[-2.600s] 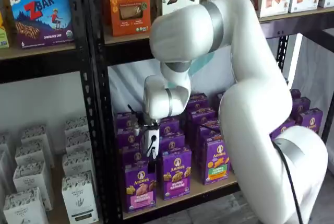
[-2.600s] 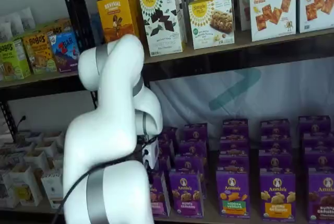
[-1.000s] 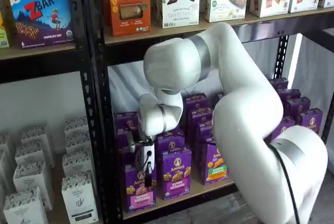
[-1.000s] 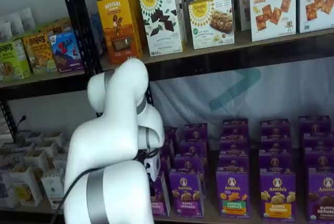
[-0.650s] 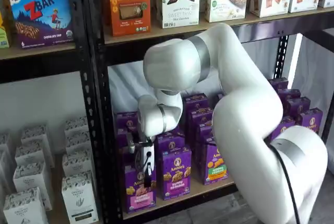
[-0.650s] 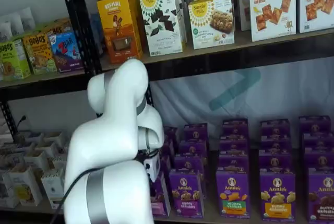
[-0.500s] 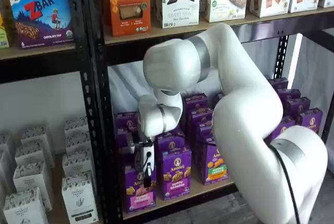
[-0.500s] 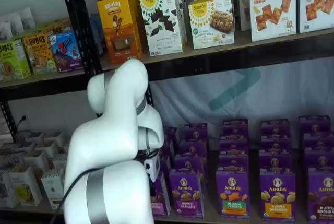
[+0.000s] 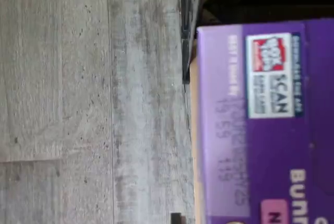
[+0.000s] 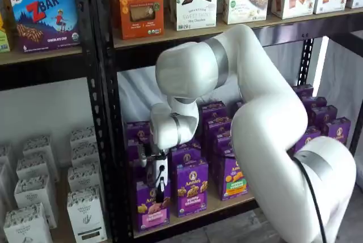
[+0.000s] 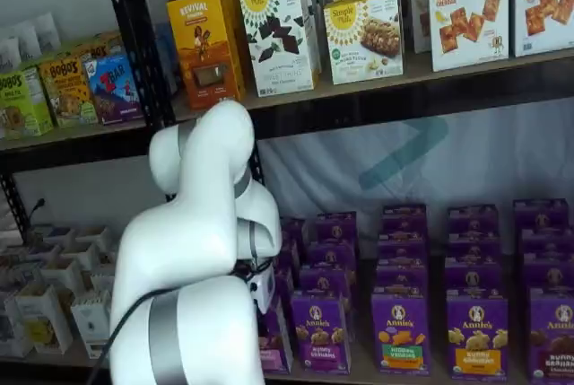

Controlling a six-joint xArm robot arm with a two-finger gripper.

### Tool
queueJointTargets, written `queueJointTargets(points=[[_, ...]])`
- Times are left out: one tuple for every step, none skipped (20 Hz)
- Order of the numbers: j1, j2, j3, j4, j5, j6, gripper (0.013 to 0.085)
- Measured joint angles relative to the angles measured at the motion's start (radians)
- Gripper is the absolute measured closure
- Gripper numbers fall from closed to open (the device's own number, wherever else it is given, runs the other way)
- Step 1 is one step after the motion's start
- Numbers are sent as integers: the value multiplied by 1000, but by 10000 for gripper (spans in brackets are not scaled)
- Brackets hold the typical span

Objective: Pick up the purple box with a pink patch in the middle, on the bottom shelf, the first box from the left

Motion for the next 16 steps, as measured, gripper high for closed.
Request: queueJointTargets(points=[[0, -1, 2, 4, -3, -3, 530], [1, -2, 4, 8, -6, -7, 570], [1, -3, 6, 10, -8, -9, 570], [1, -4, 8, 12, -11, -10, 570], [1, -5, 11, 11, -16, -9, 570], [1, -6, 13, 9, -19, -8, 570], [1, -7, 14, 9, -21, -7, 570], [1, -8, 15, 10, -21, -8, 570], [1, -9, 16, 12, -21, -11, 570], [1, -10, 16, 15, -19, -14, 610], [1, -11, 17, 18, -18, -17, 610], [1, -13, 18, 20, -18, -18, 650], [1, -14, 20, 20, -18, -18, 650], [1, -16, 22, 19, -19, -18, 650], [0, -18, 25, 17, -21, -16, 690], [0, -20, 27, 13, -22, -13, 690]])
